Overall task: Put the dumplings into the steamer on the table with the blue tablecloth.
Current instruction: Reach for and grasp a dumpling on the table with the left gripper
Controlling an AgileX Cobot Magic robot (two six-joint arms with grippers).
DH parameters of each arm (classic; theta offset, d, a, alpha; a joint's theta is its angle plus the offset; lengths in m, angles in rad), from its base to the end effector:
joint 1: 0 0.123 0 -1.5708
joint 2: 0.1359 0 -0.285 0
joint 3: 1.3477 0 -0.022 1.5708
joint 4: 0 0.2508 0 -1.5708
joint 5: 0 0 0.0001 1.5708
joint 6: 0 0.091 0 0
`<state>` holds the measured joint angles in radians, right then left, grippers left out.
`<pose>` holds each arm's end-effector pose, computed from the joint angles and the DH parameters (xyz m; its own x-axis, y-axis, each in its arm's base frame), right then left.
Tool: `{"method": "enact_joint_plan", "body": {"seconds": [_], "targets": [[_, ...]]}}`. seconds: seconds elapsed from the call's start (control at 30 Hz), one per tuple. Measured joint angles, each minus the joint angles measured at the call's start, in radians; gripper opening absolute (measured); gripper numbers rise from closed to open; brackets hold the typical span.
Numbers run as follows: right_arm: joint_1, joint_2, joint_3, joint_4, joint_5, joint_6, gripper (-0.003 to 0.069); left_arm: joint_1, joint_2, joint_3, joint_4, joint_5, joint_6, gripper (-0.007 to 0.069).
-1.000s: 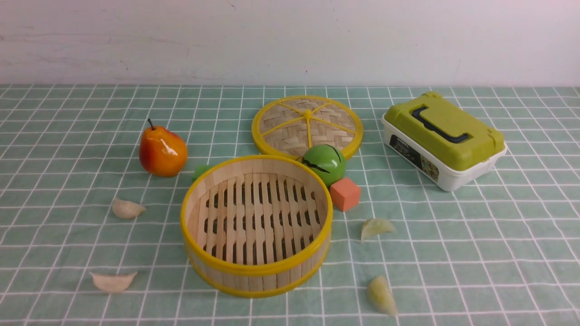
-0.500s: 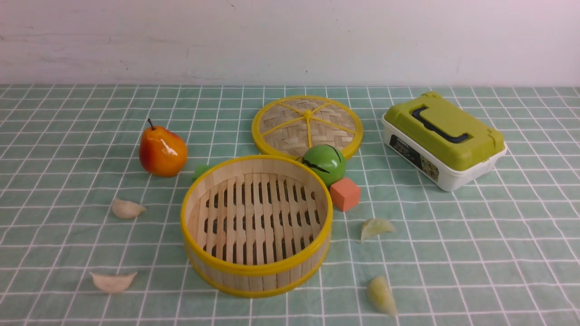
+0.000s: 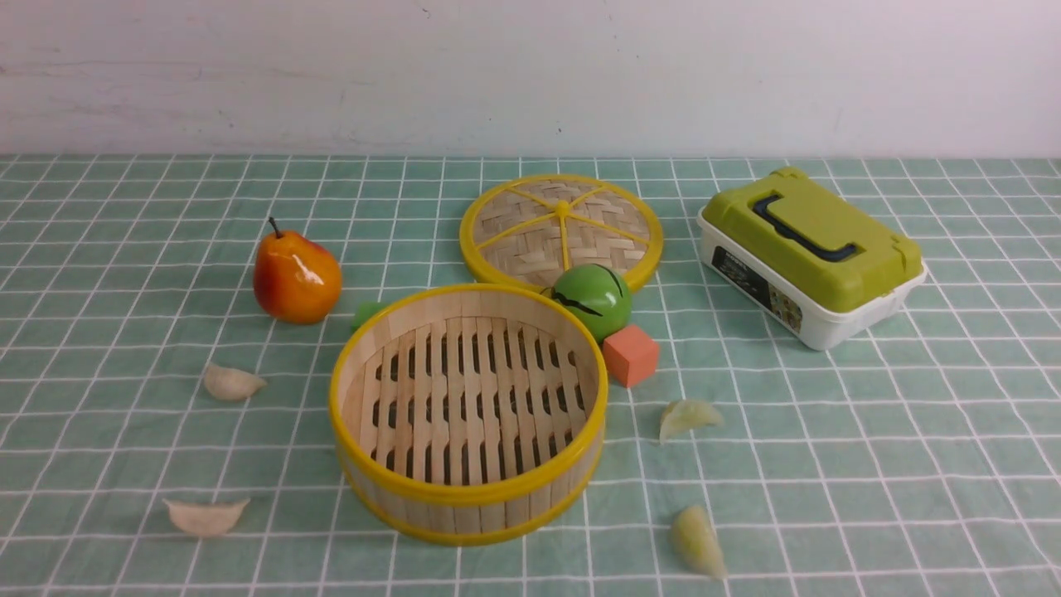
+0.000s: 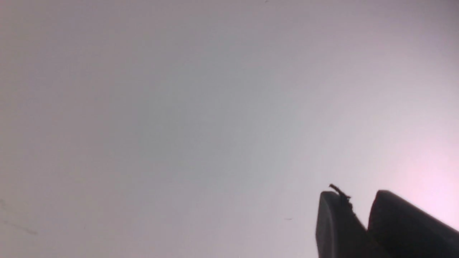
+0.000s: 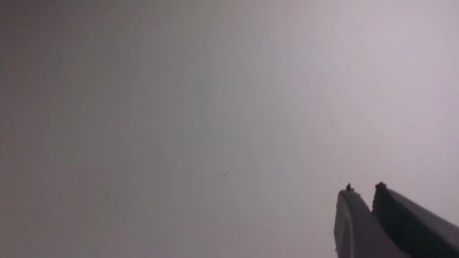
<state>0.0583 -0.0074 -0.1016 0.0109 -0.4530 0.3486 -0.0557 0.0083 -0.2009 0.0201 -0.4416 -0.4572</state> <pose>0.0316 0.0014 0.2849 0.5460 0.3832 -0.7450 -0.2627 0.9227 0.2821 0.0213 -0.0020 0.3144 0.5704 -0.4575 -0.6821 0.3365 0.8878 -0.3141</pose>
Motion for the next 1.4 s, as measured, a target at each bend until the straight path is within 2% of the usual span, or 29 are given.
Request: {"method": "enact_joint_plan", "body": {"seconds": [0.03,0.07,0.17,0.27,0.33,0.43,0.57,0.67,0.77,0.9,1.03,1.13,1.17,1.2,1.4], "targets": [[0.0,0.015,-0.057,-0.001,0.069,-0.021,0.0055,0.0,0.034,-0.098,0.036,0.067,0.0,0.0013],[0.0,0.031,-0.097,-0.002,0.116,-0.035,0.0036,0.0,0.064,-0.14,0.051,0.11,0.002,-0.0012],[0.0,0.12,-0.225,-0.005,0.278,-0.114,-0.001,0.0,0.201,-0.317,0.104,0.244,0.008,-0.0014],[0.0,0.261,-0.324,-0.011,0.44,-0.196,-0.0012,0.0,0.406,-0.431,0.133,0.375,0.004,-0.0014],[0.0,0.314,-0.34,-0.011,0.491,-0.213,-0.001,0.0,0.495,-0.46,0.132,0.457,-0.014,-0.0014],[0.0,0.459,-0.346,-0.011,0.614,-0.223,-0.0007,0.0,0.677,-0.54,0.083,0.71,-0.061,-0.0014],[0.01,0.617,-0.347,0.04,0.822,-0.233,-0.0004,0.0,0.89,-0.623,0.001,0.956,-0.033,-0.0014],[0.042,0.711,-0.347,0.075,0.912,-0.27,-0.0004,0.0,1.019,-0.665,-0.051,1.022,-0.004,-0.0014],[0.099,0.78,-0.364,0.136,0.931,-0.343,-0.0003,0.0,1.142,-0.698,-0.08,1.028,0.003,-0.0008],[0.166,0.824,-0.391,0.187,0.918,-0.423,-0.0002,0.0,1.257,-0.735,-0.094,1.015,0.003,0.0043],[0.241,0.864,-0.394,0.214,0.902,-0.482,-0.0001,0.0,1.419,-0.806,-0.092,0.967,0.003,0.021],[0.263,0.872,-0.394,0.218,0.902,-0.487,-0.0001,0.0,1.522,-0.862,-0.083,0.956,0.003,0.0319],[0.262,0.873,-0.394,0.218,0.902,-0.488,-0.0001,0.0,1.538,-0.872,-0.078,0.957,0.002,0.0334],[0.264,0.875,-0.394,0.218,0.901,-0.49,-0.0001,0.0,1.616,-0.921,-0.061,0.974,-0.019,0.0386],[0.264,0.875,-0.394,0.218,0.9,-0.49,-0.0001,0.0,1.835,-1.104,0.038,1.062,-0.149,0.0431]]}}
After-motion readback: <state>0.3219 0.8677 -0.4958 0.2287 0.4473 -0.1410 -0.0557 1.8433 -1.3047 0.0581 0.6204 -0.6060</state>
